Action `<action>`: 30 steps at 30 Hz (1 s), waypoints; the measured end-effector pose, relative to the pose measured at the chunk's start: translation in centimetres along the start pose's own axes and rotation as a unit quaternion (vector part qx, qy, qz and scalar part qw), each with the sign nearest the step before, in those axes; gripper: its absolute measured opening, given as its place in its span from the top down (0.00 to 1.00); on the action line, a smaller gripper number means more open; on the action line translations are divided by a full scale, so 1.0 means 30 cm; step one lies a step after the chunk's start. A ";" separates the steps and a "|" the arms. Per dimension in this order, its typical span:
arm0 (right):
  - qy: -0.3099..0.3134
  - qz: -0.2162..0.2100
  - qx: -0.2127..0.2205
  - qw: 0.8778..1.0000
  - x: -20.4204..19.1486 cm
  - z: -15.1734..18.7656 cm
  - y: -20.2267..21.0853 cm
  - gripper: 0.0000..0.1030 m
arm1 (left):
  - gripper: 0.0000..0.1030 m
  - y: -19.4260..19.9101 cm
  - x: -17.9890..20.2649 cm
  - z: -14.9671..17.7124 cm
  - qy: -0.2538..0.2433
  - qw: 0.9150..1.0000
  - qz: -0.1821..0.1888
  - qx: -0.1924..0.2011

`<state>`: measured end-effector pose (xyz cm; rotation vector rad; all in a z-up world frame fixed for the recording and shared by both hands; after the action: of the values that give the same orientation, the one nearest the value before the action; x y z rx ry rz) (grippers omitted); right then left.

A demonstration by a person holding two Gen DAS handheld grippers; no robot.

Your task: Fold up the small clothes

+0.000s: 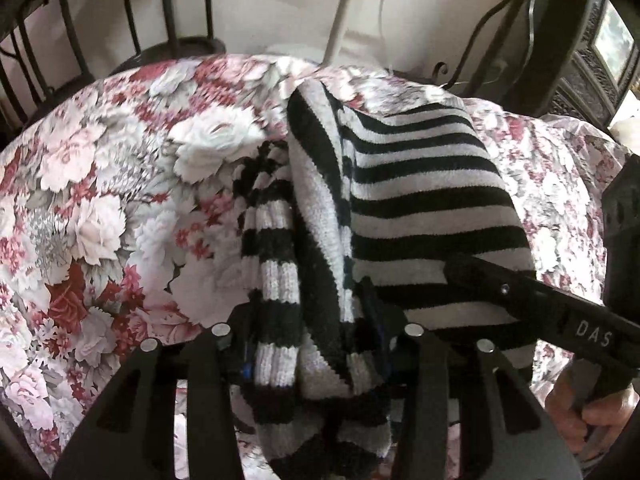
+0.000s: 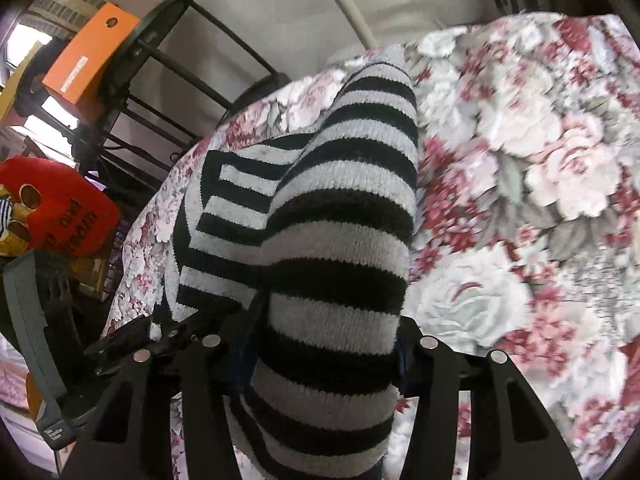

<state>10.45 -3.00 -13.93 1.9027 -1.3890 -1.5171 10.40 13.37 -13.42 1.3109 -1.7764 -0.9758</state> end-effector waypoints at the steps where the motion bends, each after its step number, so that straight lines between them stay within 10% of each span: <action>1: 0.001 0.001 0.003 1.000 0.002 -0.003 0.017 0.49 | 0.60 0.013 0.017 -0.005 -0.004 1.000 0.000 0.004; 30: -0.036 0.041 0.151 0.987 0.351 -0.007 0.765 0.49 | 0.60 0.287 0.757 -0.041 -0.139 0.985 0.053 0.082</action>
<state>-0.74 -22.54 -2.47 1.9470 -1.7938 -1.4152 2.53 -7.06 -2.85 1.2097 -2.1567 -1.0092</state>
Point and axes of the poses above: each gripper's, at about its wrist camera, not at the fingertips, and y roughly against the way its jaws point, x to its right, z to its underside, the point moved 8 cm from there along -y, roughly the way its jaws point
